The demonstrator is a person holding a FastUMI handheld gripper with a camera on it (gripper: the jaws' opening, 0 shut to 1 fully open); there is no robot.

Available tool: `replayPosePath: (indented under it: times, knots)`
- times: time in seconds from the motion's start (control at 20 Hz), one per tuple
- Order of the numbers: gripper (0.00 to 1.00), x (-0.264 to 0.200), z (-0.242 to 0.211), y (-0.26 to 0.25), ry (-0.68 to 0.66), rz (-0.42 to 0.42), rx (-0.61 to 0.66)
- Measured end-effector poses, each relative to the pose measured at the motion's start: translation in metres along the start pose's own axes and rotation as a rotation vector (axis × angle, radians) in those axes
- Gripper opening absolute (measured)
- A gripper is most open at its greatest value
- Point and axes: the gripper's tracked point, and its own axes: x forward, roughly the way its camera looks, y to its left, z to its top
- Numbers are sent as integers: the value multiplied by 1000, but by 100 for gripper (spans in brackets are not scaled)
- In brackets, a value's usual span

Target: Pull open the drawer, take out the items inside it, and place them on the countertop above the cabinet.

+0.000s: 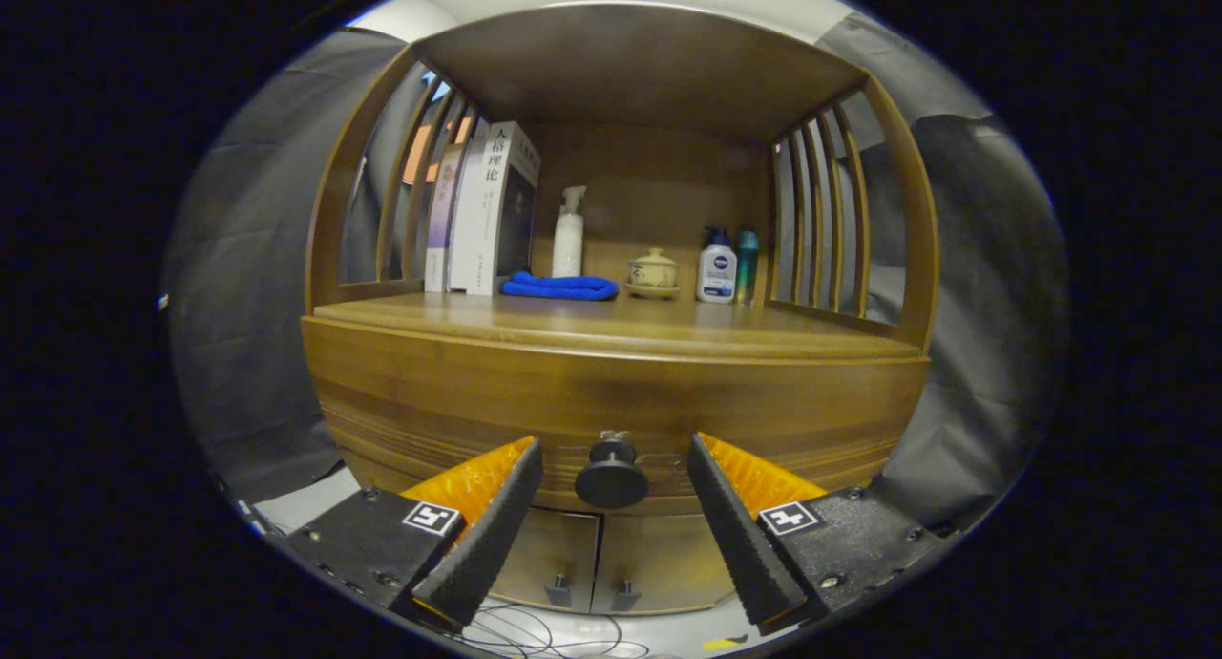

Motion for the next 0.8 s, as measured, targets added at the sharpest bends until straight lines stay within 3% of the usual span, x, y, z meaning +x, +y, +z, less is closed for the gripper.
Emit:
replayPosePath:
  times: [0.25, 0.5, 0.8]
  knots:
    - [84, 17, -15, 6, 50, 1, 22]
    - [48, 22, -18, 2, 56, -33, 70]
    - [40, 21, -19, 1, 69, -23, 87]
